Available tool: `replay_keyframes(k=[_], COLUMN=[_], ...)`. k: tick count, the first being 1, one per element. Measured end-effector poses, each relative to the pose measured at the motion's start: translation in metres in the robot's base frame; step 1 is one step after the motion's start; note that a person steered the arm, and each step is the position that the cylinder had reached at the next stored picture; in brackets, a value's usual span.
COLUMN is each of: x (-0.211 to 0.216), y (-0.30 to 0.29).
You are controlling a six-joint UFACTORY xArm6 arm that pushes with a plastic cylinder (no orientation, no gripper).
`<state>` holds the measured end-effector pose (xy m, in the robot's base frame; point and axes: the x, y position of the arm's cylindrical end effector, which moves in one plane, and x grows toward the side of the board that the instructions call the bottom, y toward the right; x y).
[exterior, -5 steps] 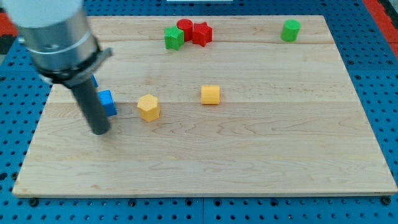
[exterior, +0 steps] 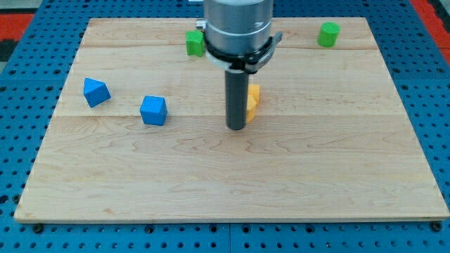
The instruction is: Slide the yellow blocks into the bottom right side of the red star
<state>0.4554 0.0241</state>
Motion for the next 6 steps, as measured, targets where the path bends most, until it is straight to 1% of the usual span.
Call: replay_keyframes(k=[1,2,3,4,5,6], x=[-0.026,-0.066,-0.080,-0.105,-0.126,-0.123], y=[0.036,0.042,0.028,-0.003,-0.017,-0.039])
